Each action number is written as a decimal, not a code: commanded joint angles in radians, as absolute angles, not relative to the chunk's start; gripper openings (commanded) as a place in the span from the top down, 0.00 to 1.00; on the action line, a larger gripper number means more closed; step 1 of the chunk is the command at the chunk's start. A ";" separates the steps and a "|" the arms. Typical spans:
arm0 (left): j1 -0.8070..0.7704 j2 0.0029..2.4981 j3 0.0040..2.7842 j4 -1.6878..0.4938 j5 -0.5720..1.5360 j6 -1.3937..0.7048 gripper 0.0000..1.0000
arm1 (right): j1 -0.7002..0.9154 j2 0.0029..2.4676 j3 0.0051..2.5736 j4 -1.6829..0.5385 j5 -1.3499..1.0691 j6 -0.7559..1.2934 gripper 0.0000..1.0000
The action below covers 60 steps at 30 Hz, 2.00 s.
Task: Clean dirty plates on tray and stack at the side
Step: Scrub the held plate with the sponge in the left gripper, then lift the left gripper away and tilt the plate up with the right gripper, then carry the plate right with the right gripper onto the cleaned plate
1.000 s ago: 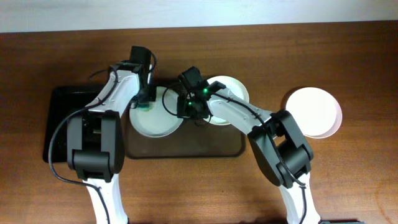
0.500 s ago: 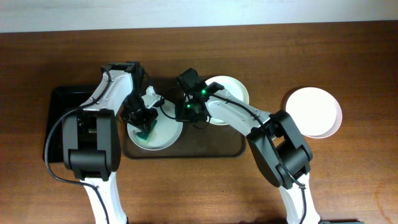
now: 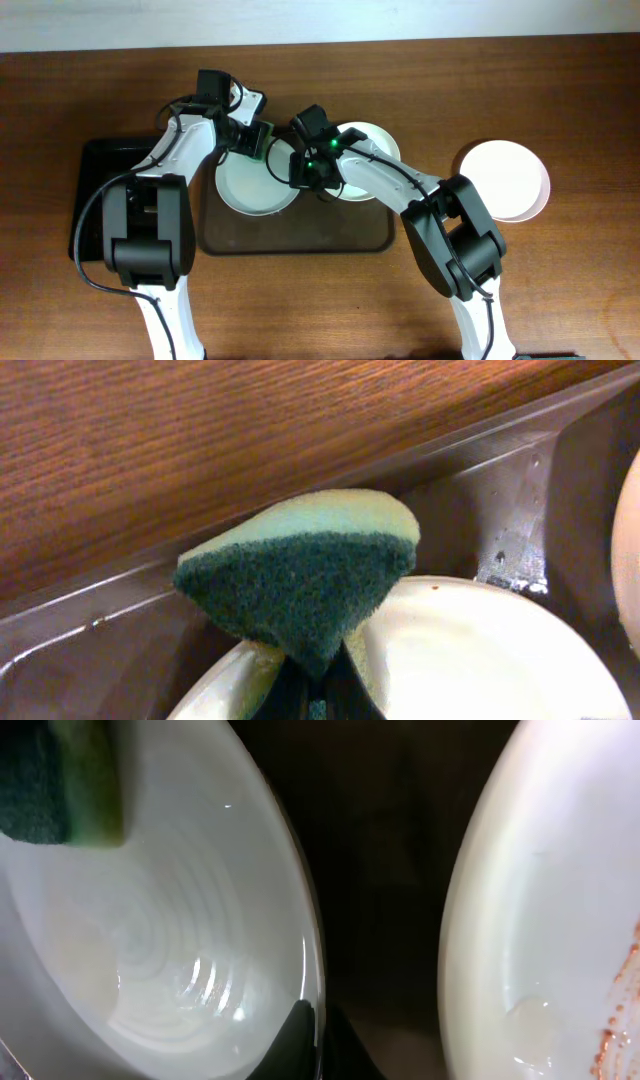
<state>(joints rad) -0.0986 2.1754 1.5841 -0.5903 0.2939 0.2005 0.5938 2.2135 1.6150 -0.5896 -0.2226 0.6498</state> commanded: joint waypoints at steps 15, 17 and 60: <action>-0.097 2.197 2.023 -1.164 0.012 -0.007 1.00 | 0.609 2.231 1.608 -0.603 -0.259 0.625 0.96; -0.095 2.197 2.095 -1.232 0.012 -0.007 1.00 | 0.609 2.231 1.608 -0.601 -0.258 0.626 0.72; 0.075 2.197 2.097 -1.187 0.076 -0.008 0.99 | 1.038 1.931 1.726 -0.684 1.420 0.370 0.96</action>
<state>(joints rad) 0.0734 2.2044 2.0853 -1.1881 0.0574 0.0021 1.0416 1.9457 1.7149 -0.6830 1.4151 0.3622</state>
